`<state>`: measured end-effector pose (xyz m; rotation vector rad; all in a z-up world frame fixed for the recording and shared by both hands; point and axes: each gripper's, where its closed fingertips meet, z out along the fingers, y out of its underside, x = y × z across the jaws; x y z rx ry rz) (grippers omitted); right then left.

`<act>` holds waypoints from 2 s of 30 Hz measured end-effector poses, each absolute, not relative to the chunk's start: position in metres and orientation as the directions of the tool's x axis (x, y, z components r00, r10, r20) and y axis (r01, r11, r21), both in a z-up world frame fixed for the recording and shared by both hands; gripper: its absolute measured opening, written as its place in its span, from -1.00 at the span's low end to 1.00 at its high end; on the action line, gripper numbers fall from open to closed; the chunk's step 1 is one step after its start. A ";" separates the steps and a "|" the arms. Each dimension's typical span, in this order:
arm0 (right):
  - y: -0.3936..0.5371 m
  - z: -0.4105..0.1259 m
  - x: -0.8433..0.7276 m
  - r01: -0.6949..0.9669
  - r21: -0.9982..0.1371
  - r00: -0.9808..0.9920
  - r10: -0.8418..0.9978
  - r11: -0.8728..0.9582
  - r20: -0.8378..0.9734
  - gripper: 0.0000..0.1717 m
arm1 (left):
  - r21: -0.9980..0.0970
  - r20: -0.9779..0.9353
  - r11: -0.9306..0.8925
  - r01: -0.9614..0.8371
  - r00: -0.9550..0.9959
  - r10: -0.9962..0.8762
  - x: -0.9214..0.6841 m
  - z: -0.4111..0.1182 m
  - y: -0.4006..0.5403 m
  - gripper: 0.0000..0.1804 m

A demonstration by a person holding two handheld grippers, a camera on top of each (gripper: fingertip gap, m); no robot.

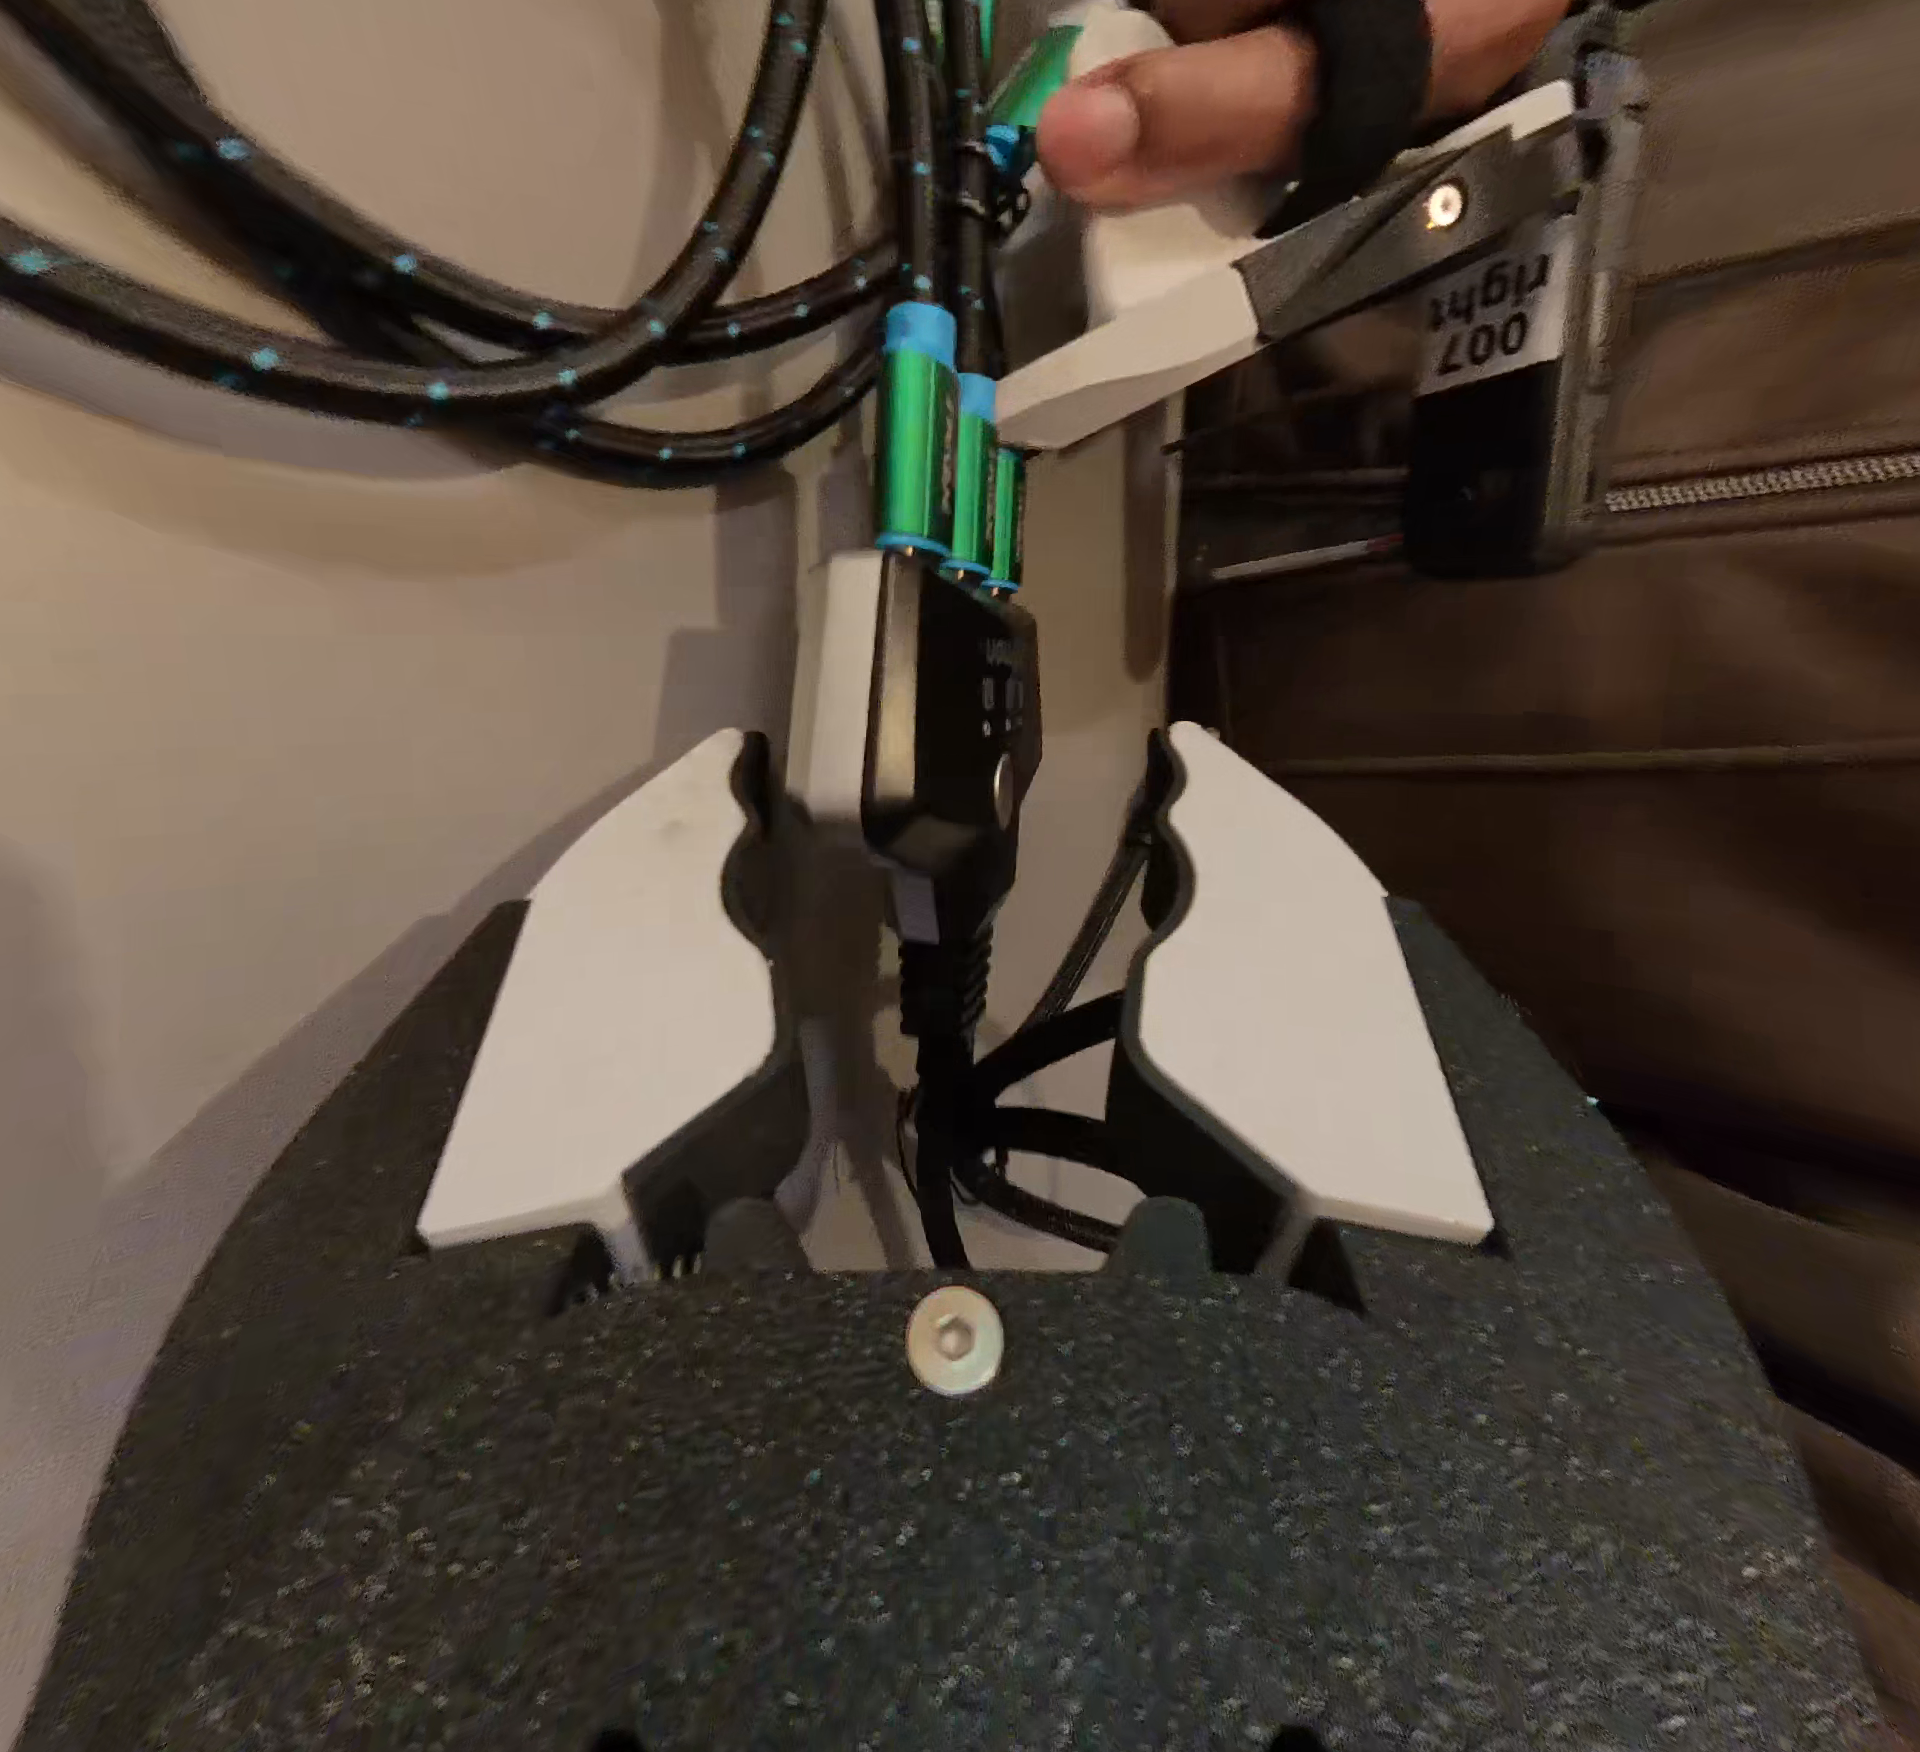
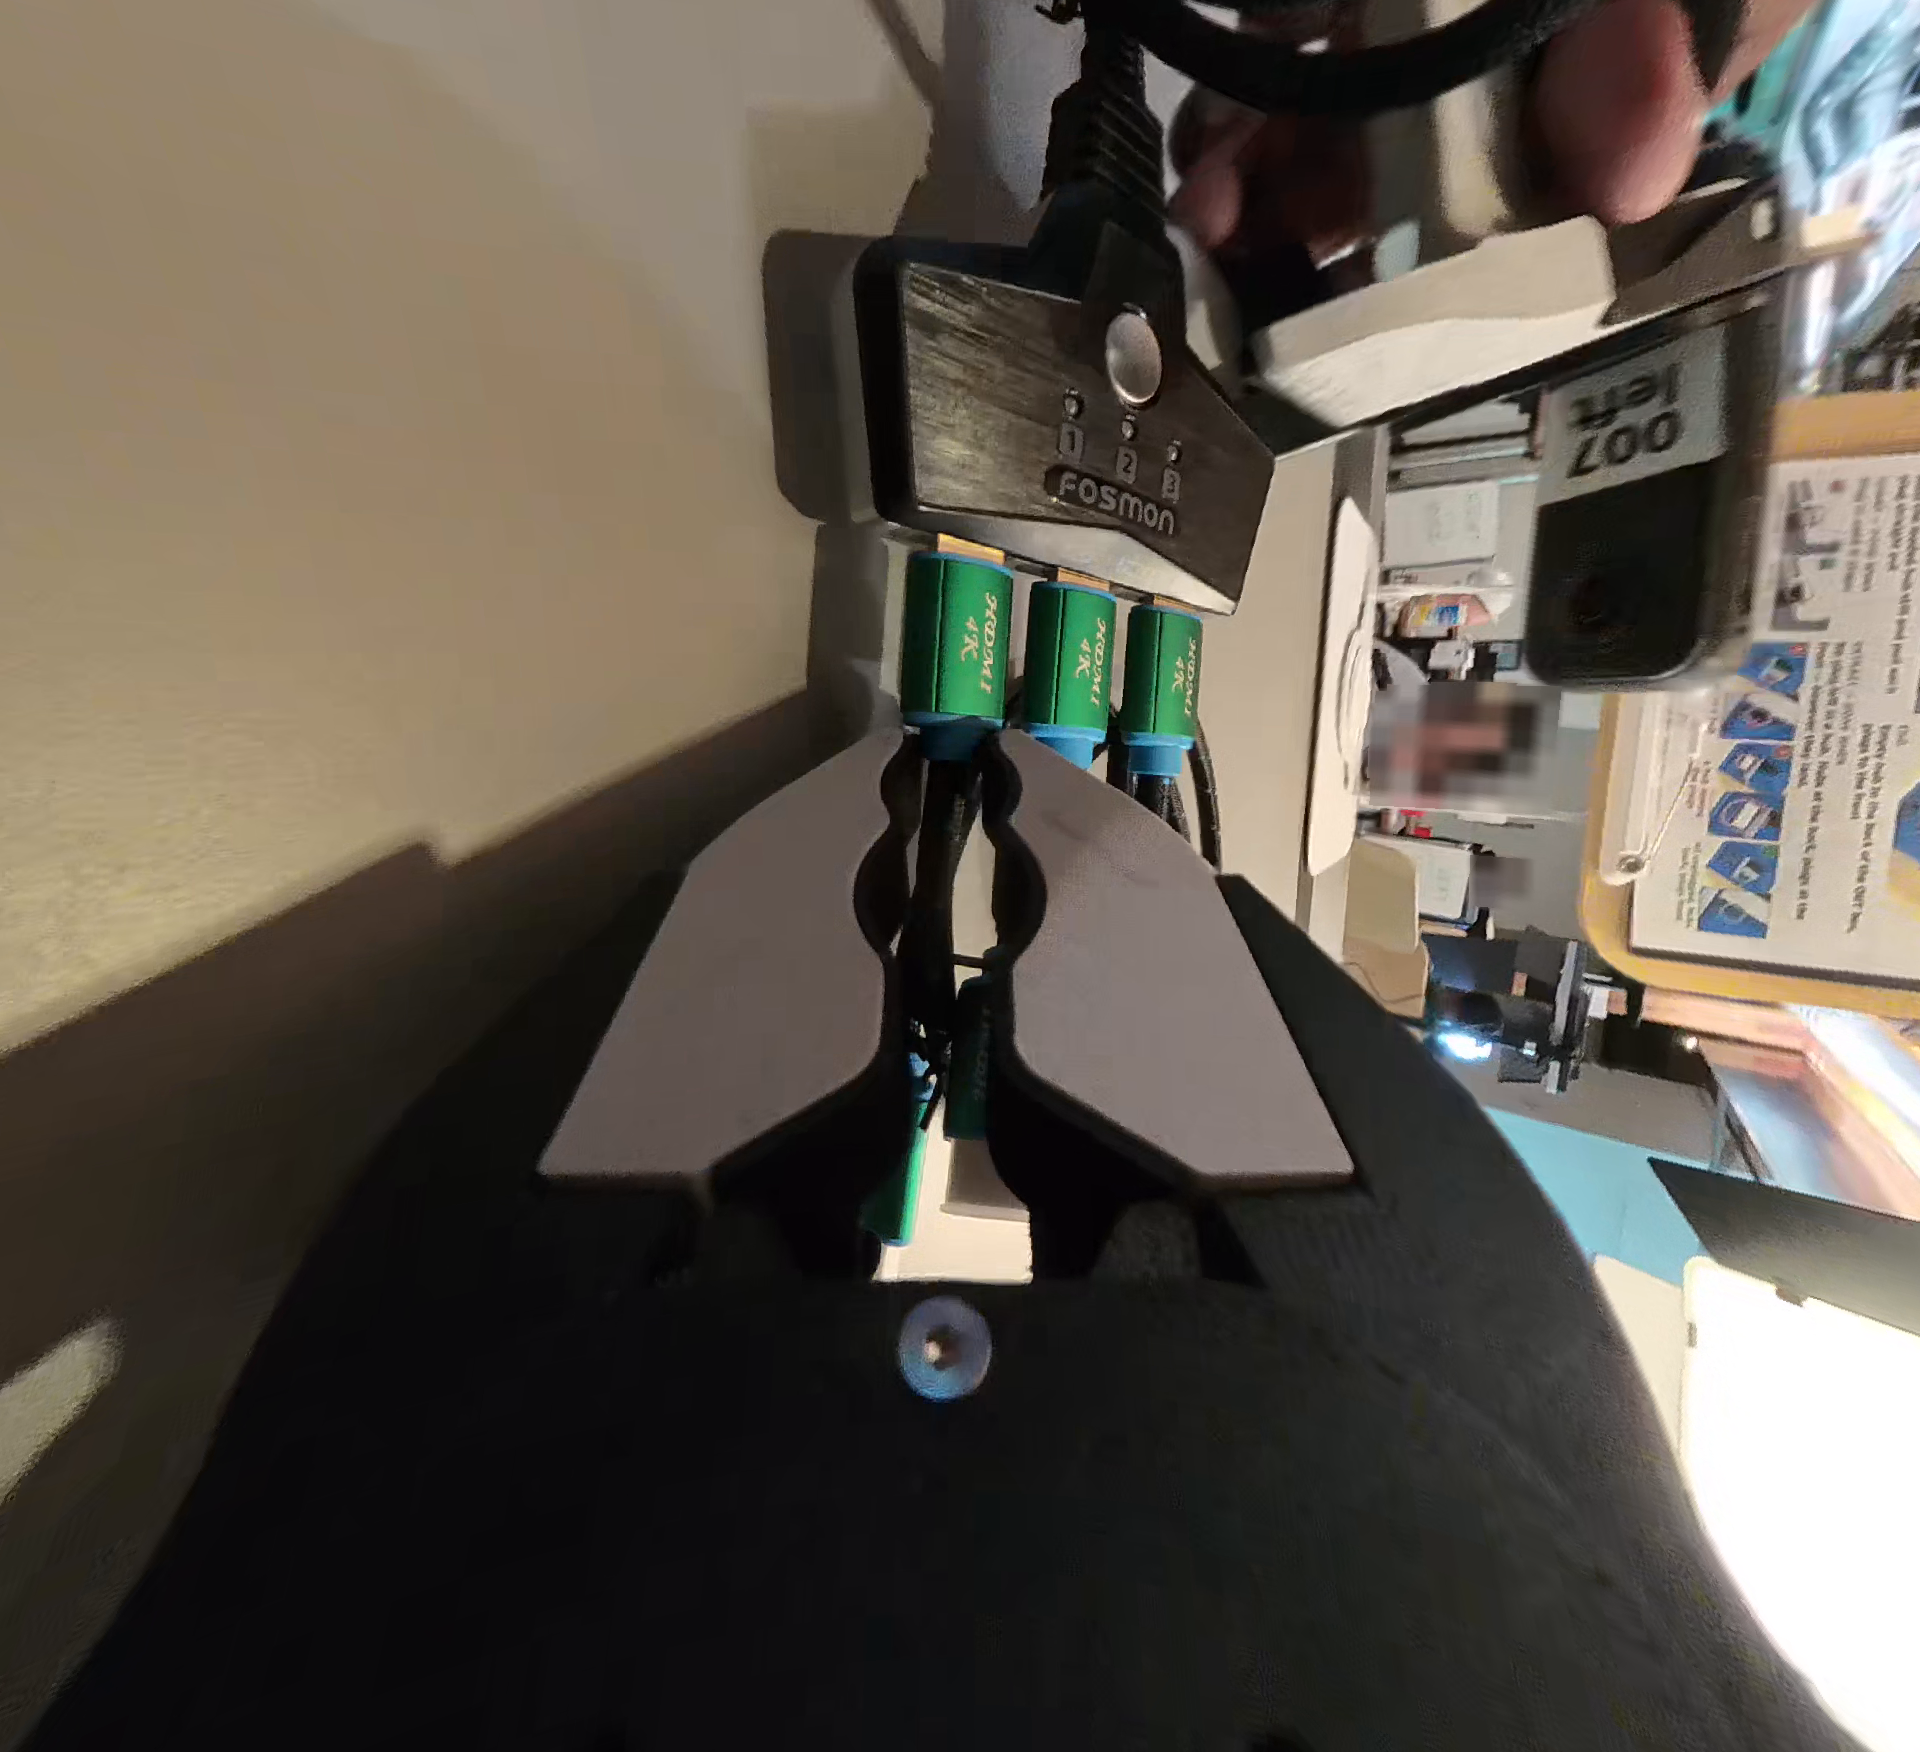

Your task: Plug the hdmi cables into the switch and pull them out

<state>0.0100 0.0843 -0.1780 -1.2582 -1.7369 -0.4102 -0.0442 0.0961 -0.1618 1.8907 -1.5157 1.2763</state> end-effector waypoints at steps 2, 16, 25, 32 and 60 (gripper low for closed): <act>0.080 -0.177 0.010 0.861 -0.233 -0.064 0.552 0.451 0.831 -0.88 | -0.241 0.860 -0.320 -0.916 -0.050 -0.507 -0.039 -0.165 0.080 -0.34; 0.067 -0.182 0.017 0.762 -0.217 -0.209 0.549 0.610 0.809 -0.87 | -0.235 0.900 -0.475 -0.848 -0.005 -0.436 -0.021 -0.170 0.056 -0.76; 0.065 -0.172 0.029 0.716 -0.243 -0.262 0.575 0.654 0.775 -0.88 | -0.279 0.911 -0.561 -0.779 -0.031 -0.410 -0.011 -0.164 0.048 -0.75; 0.105 -0.153 0.117 0.849 -0.161 -0.214 0.605 0.504 0.767 -0.89 | -0.263 0.900 -0.600 -0.756 0.032 -0.435 -0.041 -0.170 0.055 -0.75; 0.114 0.003 0.306 0.915 -0.398 0.393 0.382 -0.071 0.836 -0.89 | -0.514 0.784 -0.717 -0.471 0.083 -0.615 -0.083 -0.166 0.076 -0.72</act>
